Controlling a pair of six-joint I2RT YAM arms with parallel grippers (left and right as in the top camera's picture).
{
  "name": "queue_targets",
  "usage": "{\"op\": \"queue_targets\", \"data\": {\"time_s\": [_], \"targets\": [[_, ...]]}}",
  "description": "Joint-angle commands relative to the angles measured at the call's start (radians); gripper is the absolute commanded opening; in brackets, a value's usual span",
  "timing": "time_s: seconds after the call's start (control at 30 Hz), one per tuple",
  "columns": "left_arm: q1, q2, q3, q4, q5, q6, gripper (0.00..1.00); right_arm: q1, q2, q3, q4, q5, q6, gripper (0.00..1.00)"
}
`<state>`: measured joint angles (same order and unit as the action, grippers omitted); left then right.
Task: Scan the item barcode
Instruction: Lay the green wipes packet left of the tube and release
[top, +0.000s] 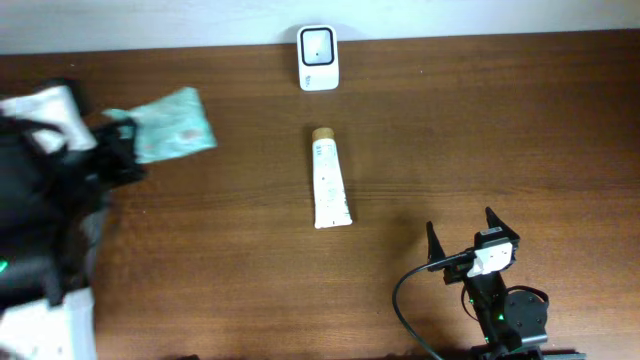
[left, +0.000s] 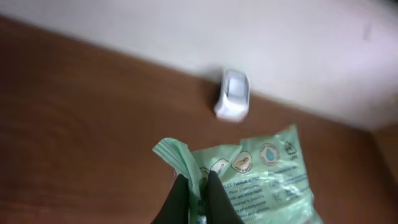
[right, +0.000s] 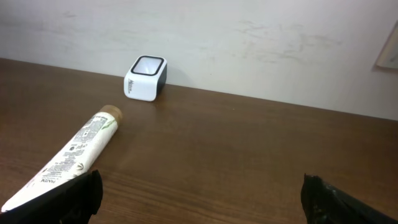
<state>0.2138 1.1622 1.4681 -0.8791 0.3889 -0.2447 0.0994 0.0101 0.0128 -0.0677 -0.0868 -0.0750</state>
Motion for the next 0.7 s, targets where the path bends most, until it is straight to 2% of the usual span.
{"op": "queue_targets", "data": {"time_s": [0.0,0.13,0.27,0.33,0.57,0.67], "targets": [[-0.173,0.138,-0.097,0.024,-0.108,0.016,0.00,0.006,-0.007,-0.007,-0.003,0.002,0.004,0.98],[-0.325,0.341,-0.159,0.133,-0.130,0.015,0.00,0.006,-0.007,-0.007,-0.003,0.002,0.004,0.98],[-0.407,0.526,-0.159,0.179,-0.154,-0.009,0.00,0.006,-0.007,-0.007,-0.003,0.002,0.004,0.98],[-0.427,0.612,-0.159,0.194,-0.168,-0.022,0.00,0.006,-0.007,-0.007,-0.003,0.002,0.004,0.98],[-0.446,0.754,-0.159,0.240,-0.188,-0.043,0.00,0.006,-0.007,-0.007,-0.003,0.002,0.004,0.98],[-0.468,0.757,-0.158,0.265,-0.188,-0.042,0.58,0.006,-0.007,-0.007,-0.003,0.002,0.004,0.98]]}}
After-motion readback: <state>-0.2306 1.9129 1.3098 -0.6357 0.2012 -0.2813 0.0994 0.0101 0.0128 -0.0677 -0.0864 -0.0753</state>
